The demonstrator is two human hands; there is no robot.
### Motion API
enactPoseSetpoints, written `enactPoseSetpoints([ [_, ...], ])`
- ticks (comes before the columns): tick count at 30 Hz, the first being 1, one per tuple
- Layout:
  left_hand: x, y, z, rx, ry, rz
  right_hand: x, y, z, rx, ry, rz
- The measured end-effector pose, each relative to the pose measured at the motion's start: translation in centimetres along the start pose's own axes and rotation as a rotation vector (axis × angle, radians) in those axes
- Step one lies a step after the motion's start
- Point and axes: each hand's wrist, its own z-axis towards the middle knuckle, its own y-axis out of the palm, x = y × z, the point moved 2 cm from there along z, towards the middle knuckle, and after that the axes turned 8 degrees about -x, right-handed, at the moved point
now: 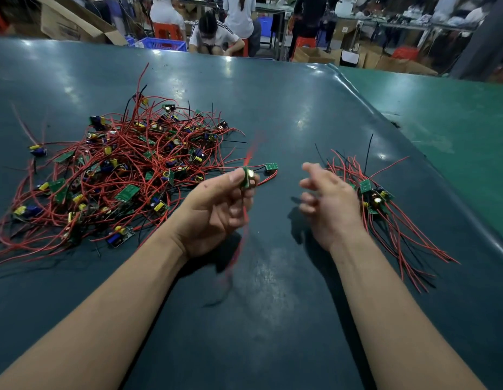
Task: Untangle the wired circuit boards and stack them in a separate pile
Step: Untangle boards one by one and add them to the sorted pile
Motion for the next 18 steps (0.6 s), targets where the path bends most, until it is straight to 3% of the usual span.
enactPoseSetpoints([
  [2, 0.1, -0.5, 0.3, 0.115, 0.063, -0.122, 0.9, 1.7, -1.2, -0.196, -0.017, -0.261],
  [5, 0.0, -0.8, 0.7, 0.193, 0.114, 0.016, 1.8, 3.2, -2.2, -0.456, 0.112, -0.184],
  [10, -0.7, -0.9, 1.0, 0.300, 0.154, 0.369, 1.2, 2.0, -2.0, -0.524, 0.176, -0.187],
  [15, -0.9, -0.9, 1.0, 0.328, 0.209, 0.468, 1.7, 2.1, -2.3, -0.530, 0.005, -0.354],
  [18, -0.9, -1.0, 1.0, 0.379, 0.213, 0.493, 1.9, 2.3, -2.3, -0.414, -0.175, -0.642],
])
